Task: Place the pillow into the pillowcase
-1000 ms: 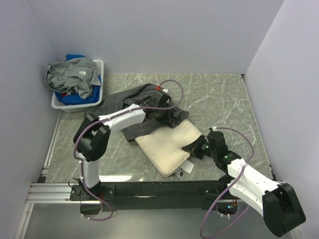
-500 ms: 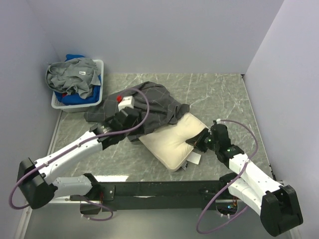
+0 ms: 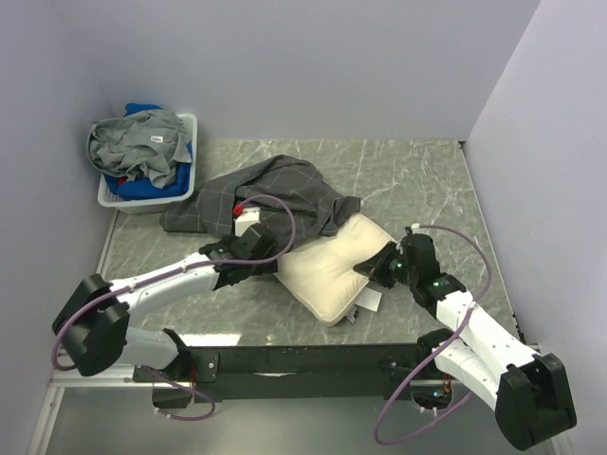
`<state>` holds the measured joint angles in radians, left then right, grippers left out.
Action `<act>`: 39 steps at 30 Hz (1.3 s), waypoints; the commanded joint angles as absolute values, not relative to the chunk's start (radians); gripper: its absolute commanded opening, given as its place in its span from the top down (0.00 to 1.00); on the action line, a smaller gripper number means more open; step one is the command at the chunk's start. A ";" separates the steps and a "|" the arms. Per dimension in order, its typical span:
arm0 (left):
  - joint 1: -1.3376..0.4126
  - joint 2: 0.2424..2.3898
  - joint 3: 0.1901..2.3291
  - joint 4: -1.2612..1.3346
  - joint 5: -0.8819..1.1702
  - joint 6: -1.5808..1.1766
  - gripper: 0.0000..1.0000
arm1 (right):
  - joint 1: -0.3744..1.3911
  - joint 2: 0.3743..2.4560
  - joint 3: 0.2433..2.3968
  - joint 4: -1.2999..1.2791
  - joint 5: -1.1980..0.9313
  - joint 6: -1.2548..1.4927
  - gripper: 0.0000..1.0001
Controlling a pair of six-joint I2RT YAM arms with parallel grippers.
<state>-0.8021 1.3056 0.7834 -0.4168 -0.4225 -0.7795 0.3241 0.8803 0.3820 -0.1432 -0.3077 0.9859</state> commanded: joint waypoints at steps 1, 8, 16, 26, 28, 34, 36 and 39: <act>-0.802 1.396 0.837 -0.374 -0.534 -0.787 0.26 | 0.311 0.856 0.454 -0.074 -0.311 0.988 1.00; -0.792 1.453 0.926 -0.454 -0.635 -0.784 0.76 | 0.310 0.844 0.512 -0.126 -0.290 0.960 1.00; -0.898 1.411 1.151 -0.612 -0.376 -0.582 0.99 | 0.311 0.813 0.600 -0.190 -0.250 0.925 1.00; -1.210 1.439 1.593 -0.644 -0.075 -0.373 0.99 | 0.311 0.784 0.765 -0.264 -0.229 0.920 1.00; -1.212 1.428 1.684 -0.631 -0.075 -0.359 0.99 | 0.311 0.769 0.799 -0.284 -0.215 0.917 1.00; -1.204 1.388 1.916 -0.701 -0.245 -0.449 0.99 | 0.311 0.706 0.862 -0.382 -0.140 0.877 1.00; -1.166 1.397 1.988 -0.754 -0.322 -0.544 0.99 | 0.311 0.698 0.850 -0.391 -0.140 0.873 0.85; -1.074 1.420 2.020 -0.836 -0.296 -0.619 0.99 | 0.311 0.695 0.818 -0.385 -0.158 0.865 0.65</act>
